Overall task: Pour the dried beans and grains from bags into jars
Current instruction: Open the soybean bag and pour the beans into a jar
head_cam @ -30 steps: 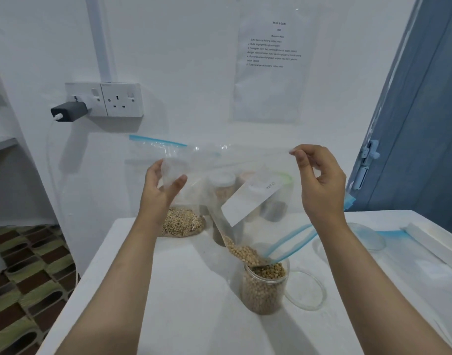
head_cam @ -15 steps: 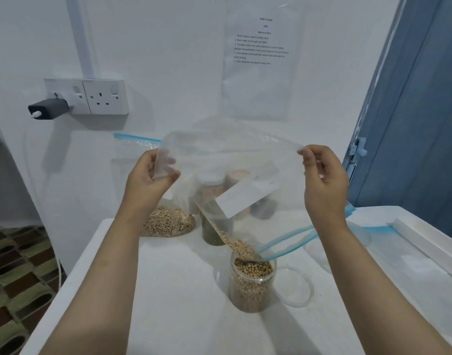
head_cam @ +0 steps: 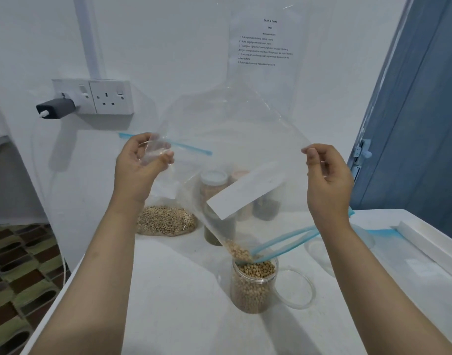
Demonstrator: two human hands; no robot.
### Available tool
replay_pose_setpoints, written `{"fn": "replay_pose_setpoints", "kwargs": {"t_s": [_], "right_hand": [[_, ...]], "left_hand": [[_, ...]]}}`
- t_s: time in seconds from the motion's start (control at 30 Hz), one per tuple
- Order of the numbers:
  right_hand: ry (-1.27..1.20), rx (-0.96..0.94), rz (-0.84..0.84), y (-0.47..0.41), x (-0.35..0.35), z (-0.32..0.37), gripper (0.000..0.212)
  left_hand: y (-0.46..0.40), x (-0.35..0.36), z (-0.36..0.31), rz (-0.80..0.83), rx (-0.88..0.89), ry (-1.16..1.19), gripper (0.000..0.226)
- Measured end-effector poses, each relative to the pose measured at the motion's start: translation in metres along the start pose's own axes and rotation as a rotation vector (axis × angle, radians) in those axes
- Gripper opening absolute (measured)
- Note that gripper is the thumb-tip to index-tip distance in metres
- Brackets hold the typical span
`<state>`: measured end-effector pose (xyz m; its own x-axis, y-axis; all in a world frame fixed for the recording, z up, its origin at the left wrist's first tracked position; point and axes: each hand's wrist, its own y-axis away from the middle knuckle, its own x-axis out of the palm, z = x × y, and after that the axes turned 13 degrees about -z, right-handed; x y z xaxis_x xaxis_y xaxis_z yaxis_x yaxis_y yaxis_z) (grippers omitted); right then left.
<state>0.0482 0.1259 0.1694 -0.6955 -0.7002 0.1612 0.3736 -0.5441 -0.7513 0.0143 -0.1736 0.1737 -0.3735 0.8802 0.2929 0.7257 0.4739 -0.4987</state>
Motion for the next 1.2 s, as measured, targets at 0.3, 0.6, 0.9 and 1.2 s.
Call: {"fn": "replay_pose_setpoints", "kwargs": {"t_s": [0.3,0.6,0.9,1.2], "right_hand": [[-0.006,0.006,0.008,-0.003,0.000,0.001,0.017],[0.000,-0.003,-0.054,0.004,-0.002,-0.001,0.016],[-0.010,0.049,-0.043,0.006,-0.003,-0.003,0.016],[-0.059,0.081,-0.054,0.007,-0.012,-0.008,0.019]], "left_hand": [[-0.002,0.004,-0.002,0.004,0.028,-0.018,0.031],[-0.004,0.006,0.001,0.004,0.046,-0.008,0.031],[-0.005,0.005,-0.002,0.025,0.031,0.007,0.036],[0.021,0.030,0.017,0.000,-0.246,0.478,0.061]]}}
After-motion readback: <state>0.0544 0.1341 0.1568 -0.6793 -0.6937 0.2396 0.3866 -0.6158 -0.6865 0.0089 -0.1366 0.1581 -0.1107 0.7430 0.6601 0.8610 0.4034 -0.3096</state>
